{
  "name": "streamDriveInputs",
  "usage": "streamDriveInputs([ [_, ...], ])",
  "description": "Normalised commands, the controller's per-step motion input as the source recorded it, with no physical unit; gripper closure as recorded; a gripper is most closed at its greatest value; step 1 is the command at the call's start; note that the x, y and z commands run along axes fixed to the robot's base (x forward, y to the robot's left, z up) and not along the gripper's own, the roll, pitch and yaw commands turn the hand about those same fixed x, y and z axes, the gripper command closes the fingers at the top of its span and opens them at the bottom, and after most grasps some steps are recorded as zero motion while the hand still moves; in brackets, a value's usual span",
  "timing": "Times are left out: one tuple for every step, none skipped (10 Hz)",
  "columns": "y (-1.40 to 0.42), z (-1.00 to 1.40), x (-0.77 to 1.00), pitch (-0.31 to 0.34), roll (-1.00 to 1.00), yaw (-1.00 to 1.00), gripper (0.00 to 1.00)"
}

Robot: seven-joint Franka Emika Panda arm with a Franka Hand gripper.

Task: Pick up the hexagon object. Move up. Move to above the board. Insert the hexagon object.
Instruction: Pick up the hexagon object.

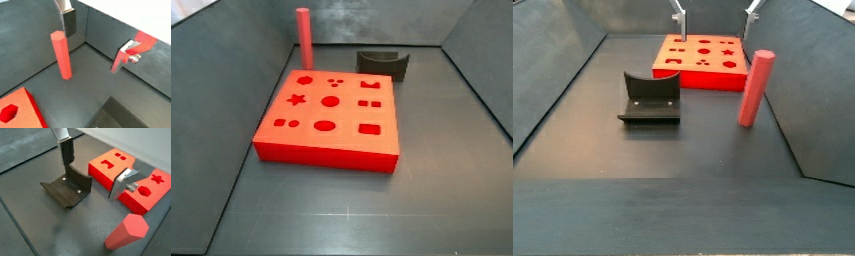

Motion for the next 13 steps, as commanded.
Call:
streamDriveInputs([
  [0.00,0.03,-0.65,-0.069,0.07,0.10,0.00],
  [0.00,0.04,-0.89,-0.107,0.03,0.19,0.00],
  [0.02,0.06,-0.92,-0.123,0.01,0.23,0.00],
  [0.02,0.05,-0.94,-0.137,0.00,0.20,0.00],
  [0.03,0.00,-0.90,-0.123,0.00,0.11,0.00],
  [0.10,-0.26,-0.74,-0.071,-0.05,0.05,0.00],
  [0.11,-0.31,-0.60,-0.023,-0.06,0.03,0.00],
  [0.08,-0.30,-0.35,0.000,-0.09,0.03,0.00],
  [0.03,-0.29,-0.13,0.000,-0.09,0.00,0.00],
  [0.01,-0.37,-0.10,0.000,-0.09,0.01,0.00],
  [0.00,-0.42,-0.03,0.006,-0.10,0.00,0.00],
  [0.00,-0.49,0.01,0.041,-0.10,0.02,0.00],
  [0.00,-0.51,0.11,0.093,-0.12,0.00,0.00],
])
